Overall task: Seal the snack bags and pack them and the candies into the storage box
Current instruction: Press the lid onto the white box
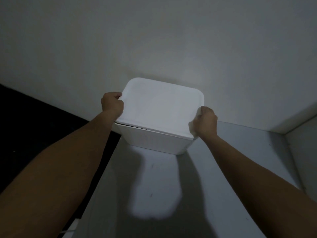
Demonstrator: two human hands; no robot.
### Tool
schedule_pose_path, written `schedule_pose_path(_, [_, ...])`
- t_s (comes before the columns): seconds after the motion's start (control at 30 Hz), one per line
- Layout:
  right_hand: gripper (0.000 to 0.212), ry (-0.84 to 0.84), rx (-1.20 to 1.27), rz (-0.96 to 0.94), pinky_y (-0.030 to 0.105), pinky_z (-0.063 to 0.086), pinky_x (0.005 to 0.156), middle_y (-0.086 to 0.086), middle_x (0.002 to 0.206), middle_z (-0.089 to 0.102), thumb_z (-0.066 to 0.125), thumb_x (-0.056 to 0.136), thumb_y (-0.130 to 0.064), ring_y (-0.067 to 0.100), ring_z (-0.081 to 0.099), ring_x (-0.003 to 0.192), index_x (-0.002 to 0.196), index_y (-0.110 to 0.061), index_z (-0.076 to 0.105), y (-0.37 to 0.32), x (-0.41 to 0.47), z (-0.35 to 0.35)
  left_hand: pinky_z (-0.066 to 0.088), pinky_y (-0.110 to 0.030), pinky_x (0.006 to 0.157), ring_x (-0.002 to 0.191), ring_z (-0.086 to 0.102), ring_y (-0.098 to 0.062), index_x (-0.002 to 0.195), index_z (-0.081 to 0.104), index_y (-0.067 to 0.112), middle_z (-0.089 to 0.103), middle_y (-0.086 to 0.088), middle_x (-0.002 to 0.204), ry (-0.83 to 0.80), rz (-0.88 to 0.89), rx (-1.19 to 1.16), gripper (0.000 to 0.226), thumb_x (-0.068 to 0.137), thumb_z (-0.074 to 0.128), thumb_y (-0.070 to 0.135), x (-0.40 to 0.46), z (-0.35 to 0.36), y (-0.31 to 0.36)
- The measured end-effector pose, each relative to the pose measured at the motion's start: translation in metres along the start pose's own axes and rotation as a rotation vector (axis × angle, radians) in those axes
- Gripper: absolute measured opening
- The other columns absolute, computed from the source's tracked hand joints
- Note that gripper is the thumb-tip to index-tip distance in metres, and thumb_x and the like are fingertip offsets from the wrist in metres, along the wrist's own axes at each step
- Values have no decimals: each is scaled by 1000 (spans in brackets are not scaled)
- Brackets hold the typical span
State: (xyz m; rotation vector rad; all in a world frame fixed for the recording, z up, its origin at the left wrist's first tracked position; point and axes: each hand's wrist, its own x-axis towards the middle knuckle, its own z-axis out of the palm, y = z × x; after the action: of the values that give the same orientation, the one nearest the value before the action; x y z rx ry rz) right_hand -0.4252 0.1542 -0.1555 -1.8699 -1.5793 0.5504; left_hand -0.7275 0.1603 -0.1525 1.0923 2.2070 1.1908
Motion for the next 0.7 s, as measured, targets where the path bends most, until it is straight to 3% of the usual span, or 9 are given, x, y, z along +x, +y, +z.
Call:
schedule_pose_path(0.23, [19,6,-12,-27,26,39,79,22,122,52,51,77,12,32,53,101,94,3,53,3,-6,7,49,-32,100,107,63,-27,113,67,-2,67,-16,115,110,-10,-79,33,82,55,-4,-4,4,-8])
schedule_pose_path(0.57, [43,-37,-42,-5,39,46,98,21,135,45,51,75,7,37,52,113,118,10,51,6,-8,14,49,-22,93,100,66,-25,106,71,-1,71,-16,106,154,5,-113,27,82,59,-5,-7,7,-21])
schedule_pose_path(0.7, [44,-32,-41,2,40,46,99,20,140,41,51,75,7,38,52,114,119,10,49,2,-11,15,49,-32,98,104,64,-29,109,69,-2,68,-18,112,85,83,-12,29,84,55,-4,-3,3,-22])
